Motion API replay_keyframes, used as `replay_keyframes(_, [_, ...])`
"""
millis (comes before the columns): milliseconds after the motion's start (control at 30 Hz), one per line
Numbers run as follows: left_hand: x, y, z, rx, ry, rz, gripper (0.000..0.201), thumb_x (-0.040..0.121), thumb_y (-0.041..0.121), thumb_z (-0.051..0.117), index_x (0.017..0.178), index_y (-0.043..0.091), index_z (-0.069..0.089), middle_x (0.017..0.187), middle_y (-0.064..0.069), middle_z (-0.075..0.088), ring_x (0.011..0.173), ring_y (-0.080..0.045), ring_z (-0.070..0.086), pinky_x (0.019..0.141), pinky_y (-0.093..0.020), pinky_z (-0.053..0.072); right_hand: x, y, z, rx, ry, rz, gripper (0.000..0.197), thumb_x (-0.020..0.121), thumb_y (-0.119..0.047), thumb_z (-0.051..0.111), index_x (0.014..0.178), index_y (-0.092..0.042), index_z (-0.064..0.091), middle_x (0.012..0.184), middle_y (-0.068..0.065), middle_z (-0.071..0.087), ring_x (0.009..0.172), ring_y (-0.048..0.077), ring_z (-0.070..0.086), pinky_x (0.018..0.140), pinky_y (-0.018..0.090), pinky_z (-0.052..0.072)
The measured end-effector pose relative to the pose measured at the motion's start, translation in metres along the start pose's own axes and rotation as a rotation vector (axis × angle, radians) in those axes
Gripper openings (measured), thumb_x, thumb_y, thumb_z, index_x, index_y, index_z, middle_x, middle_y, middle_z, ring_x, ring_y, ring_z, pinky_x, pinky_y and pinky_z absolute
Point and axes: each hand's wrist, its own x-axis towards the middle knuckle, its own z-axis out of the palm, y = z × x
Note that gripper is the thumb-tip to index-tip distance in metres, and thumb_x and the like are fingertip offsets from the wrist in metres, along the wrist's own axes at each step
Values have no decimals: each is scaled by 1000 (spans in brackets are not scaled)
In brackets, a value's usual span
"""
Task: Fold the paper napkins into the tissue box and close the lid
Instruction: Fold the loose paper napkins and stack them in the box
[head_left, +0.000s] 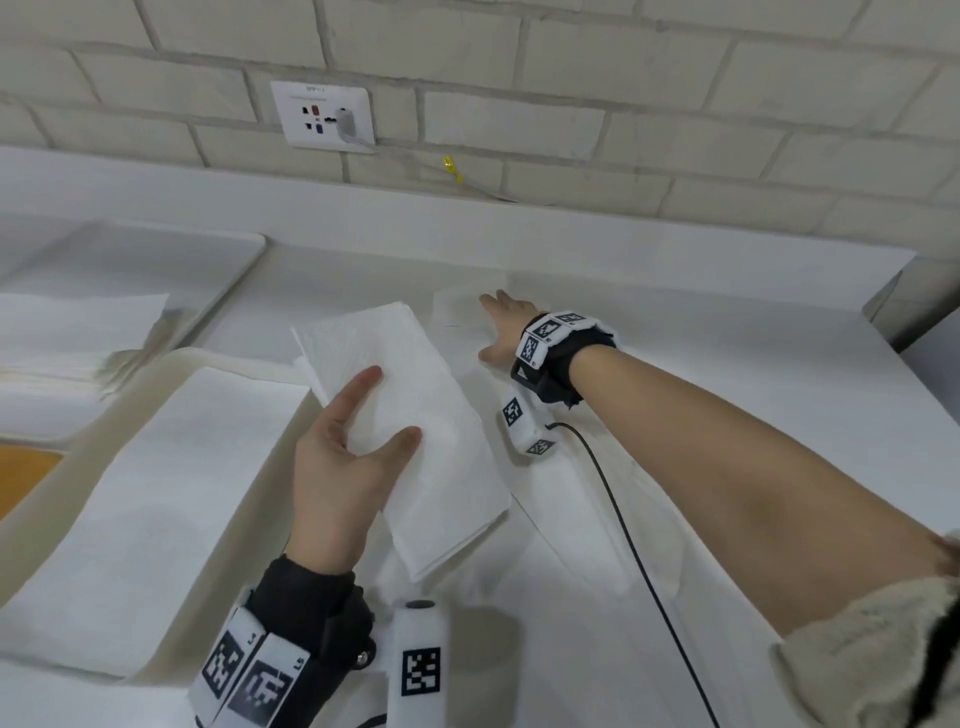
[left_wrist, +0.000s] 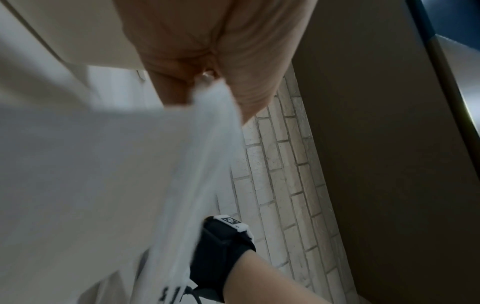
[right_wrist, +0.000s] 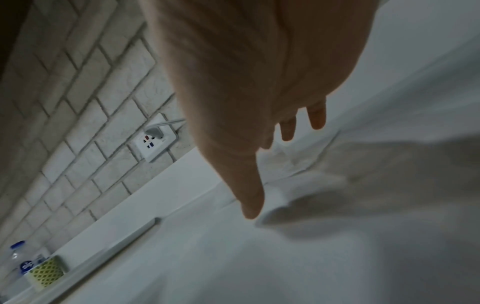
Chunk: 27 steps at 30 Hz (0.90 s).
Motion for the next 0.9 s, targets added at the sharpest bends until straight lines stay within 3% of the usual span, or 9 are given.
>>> replay_keyframes(100, [-2, 0, -3, 19, 10, -1, 53, 78, -4, 70, 119, 29, 61, 114, 9, 67, 99, -5, 66, 82, -24, 55, 8, -1, 8, -39, -21, 22, 68, 86, -35, 56, 141, -13, 24, 137, 13, 41, 122, 33, 43, 95, 40, 40])
replay_keyframes(167, [-3, -2, -5, 25, 24, -8, 53, 78, -3, 70, 121, 28, 60, 113, 10, 67, 99, -5, 66, 81, -23, 55, 10, -2, 11, -70, 12, 16, 59, 87, -34, 55, 136, -9, 31, 134, 14, 40, 120, 33, 43, 93, 40, 38])
replay_keyframes(300, [-1, -6, -7, 13, 30, -42, 53, 76, 0, 75, 117, 31, 62, 117, 3, 67, 103, -12, 66, 87, -34, 53, 11, -3, 15, -99, 19, 21, 41, 91, -31, 52, 122, -3, 48, 132, 16, 35, 117, 33, 43, 91, 37, 38])
replay_keyframes(467, [-1, -7, -3, 16, 17, -38, 52, 78, -3, 71, 118, 29, 61, 116, 8, 66, 103, -9, 65, 86, -29, 54, 10, -3, 20, -20, 41, -30, 35, 92, -21, 51, 120, -1, 43, 128, 18, 40, 108, 34, 51, 81, 35, 41])
replay_keyframes(600, [-3, -10, -2, 4, -5, -64, 52, 79, -4, 70, 115, 32, 61, 122, 1, 64, 109, -15, 63, 93, -37, 51, 9, -3, 19, -71, 46, -55, 40, 88, -9, 51, 126, -4, 40, 125, 18, 44, 112, 35, 47, 87, 38, 41])
replay_keyframes(700, [-3, -12, -3, 6, -9, -65, 51, 79, -3, 70, 113, 34, 61, 121, 1, 65, 107, -14, 64, 93, -37, 51, 4, -7, 18, -151, 37, -89, 36, 88, -1, 45, 124, -3, 43, 124, 18, 43, 113, 35, 45, 85, 37, 40])
replay_keyframes(800, [-4, -13, -4, 8, -2, -60, 52, 78, -4, 71, 112, 35, 61, 120, 5, 64, 107, -11, 63, 90, -33, 52, -1, -9, 12, -190, 42, -120, 34, 90, 1, 41, 123, -3, 49, 124, 16, 49, 110, 33, 52, 84, 36, 44])
replay_keyframes(900, [-2, -13, -6, 26, 9, -55, 53, 76, 0, 74, 113, 35, 62, 121, 3, 64, 109, -15, 63, 91, -36, 51, -10, -6, -6, -11, 80, -71, 36, 90, -6, 46, 125, -8, 54, 121, 12, 57, 109, 31, 57, 85, 33, 48])
